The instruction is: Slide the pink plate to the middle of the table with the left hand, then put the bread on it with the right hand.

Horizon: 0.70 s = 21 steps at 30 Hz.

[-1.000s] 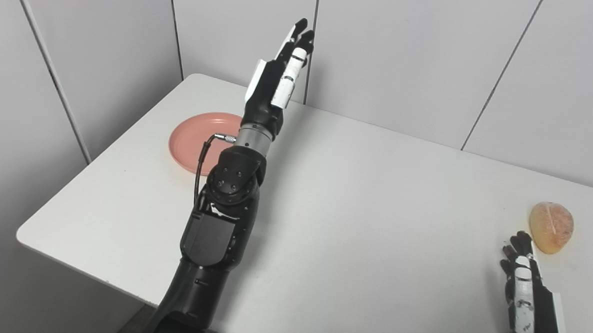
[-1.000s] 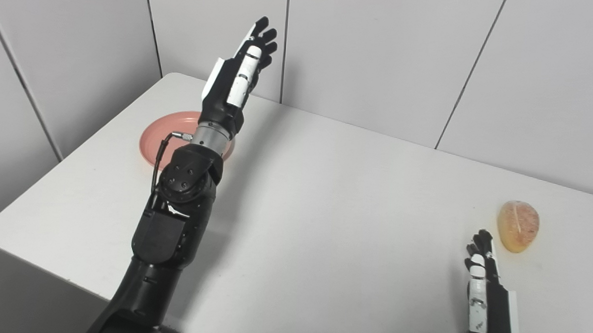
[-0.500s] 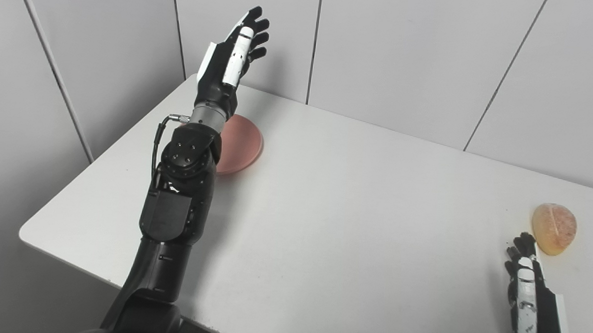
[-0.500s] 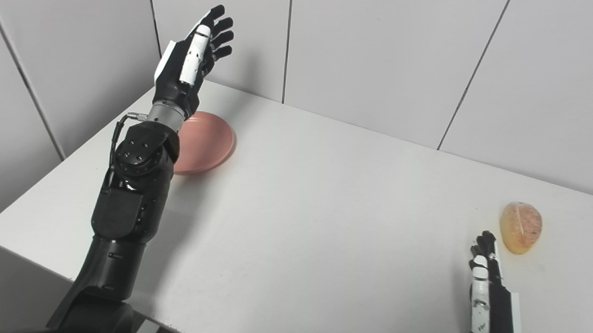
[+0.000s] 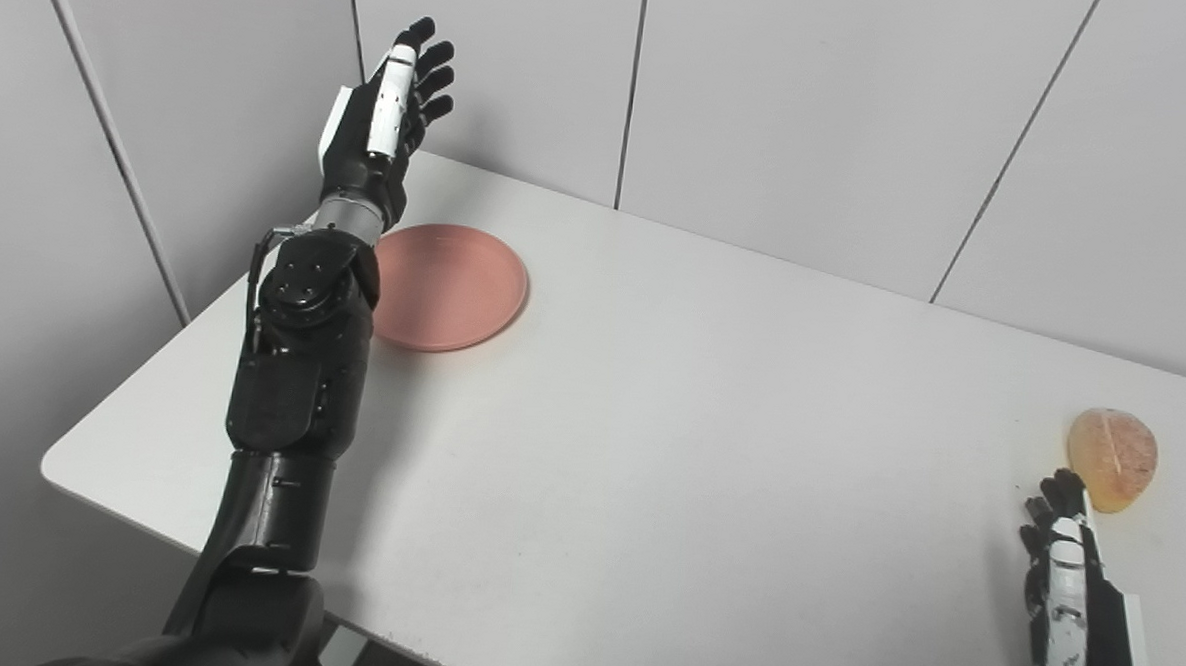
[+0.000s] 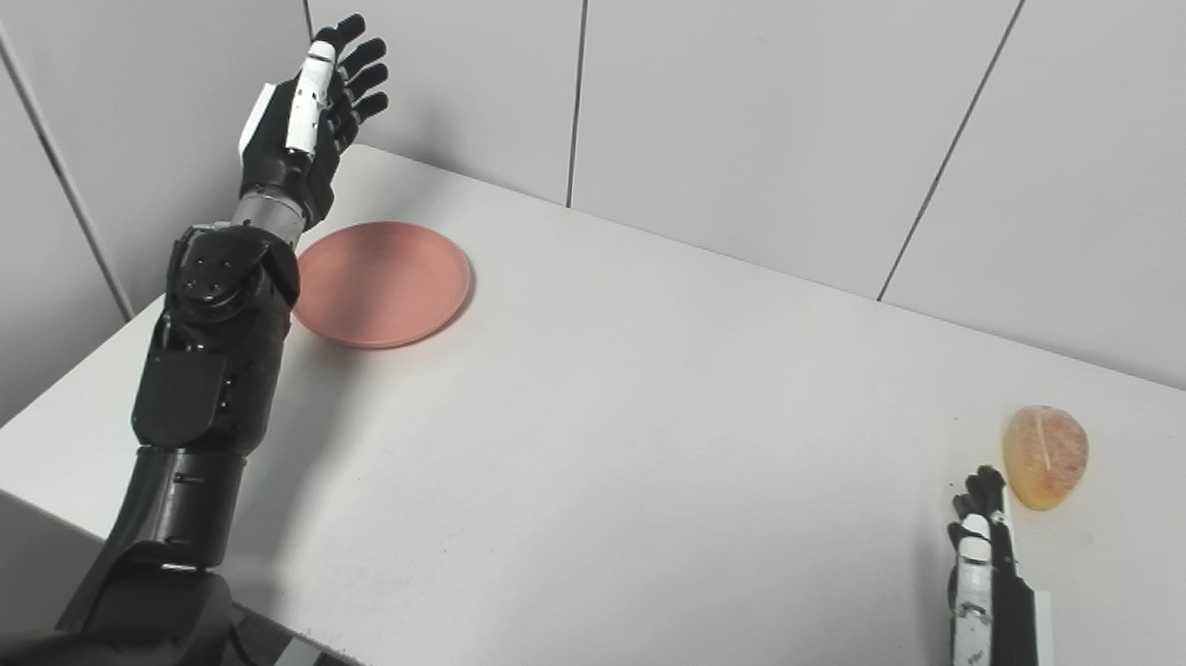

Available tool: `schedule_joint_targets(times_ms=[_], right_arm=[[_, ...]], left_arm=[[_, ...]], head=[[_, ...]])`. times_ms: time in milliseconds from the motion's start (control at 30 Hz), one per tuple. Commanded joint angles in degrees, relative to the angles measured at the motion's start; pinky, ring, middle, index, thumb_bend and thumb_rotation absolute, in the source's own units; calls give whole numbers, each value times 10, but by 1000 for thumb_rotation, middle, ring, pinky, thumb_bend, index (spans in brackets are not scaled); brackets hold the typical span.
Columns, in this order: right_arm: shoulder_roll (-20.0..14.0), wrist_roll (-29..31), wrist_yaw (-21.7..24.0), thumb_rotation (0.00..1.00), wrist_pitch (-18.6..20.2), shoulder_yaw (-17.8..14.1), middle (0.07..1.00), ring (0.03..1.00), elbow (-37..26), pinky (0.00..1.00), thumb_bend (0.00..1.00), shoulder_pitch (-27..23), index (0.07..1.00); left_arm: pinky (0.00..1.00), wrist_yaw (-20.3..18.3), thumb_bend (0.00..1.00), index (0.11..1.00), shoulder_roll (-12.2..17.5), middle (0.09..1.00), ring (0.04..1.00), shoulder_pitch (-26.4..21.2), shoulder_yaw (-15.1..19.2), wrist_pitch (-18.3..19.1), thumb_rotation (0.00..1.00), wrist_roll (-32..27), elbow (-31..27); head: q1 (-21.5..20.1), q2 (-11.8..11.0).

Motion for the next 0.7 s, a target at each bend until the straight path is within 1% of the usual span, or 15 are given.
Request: schedule_joint_targets(times_ms=[0,100,233,333,467,567,667], right_arm=[[1,3,4,1000,-18,-1,977,979,13,1000,116,5,970],[1,7,4,1000,-16,-3,975,972,12,1000,107,5,968],[1,12,5,1000,-15,-4,970,973,12,1000,128,5,960],[-2,15,9,1000,-18,-4,978,981,13,1000,118,6,967],[1,10,3,1000,-11,-6,974,975,9,1000,116,7,963],[0,10,5,1000,-10,-5,978,979,7,1000,125,8,967],[0,11,6,1000,-13,-5,977,978,8,1000,125,8,967]], left_arm=[[911,-2,384,892,22,903,912,-30,12,-17,1000,-18,1],[890,3,388,886,29,896,899,-28,23,-20,1000,-23,15],[875,6,379,882,39,897,901,-22,33,-32,1000,-24,38],[896,3,388,890,45,904,903,-14,35,-35,1000,-24,52],[930,1,386,906,47,917,922,-8,49,-41,1000,-38,74],[935,-2,386,913,50,925,931,-4,56,-51,1000,-46,89],[921,-1,383,909,53,918,919,-4,59,-59,1000,-49,103]], head=[[0,0],[3,-3],[3,-5],[3,-4],[5,-4],[6,-4],[7,-4]])
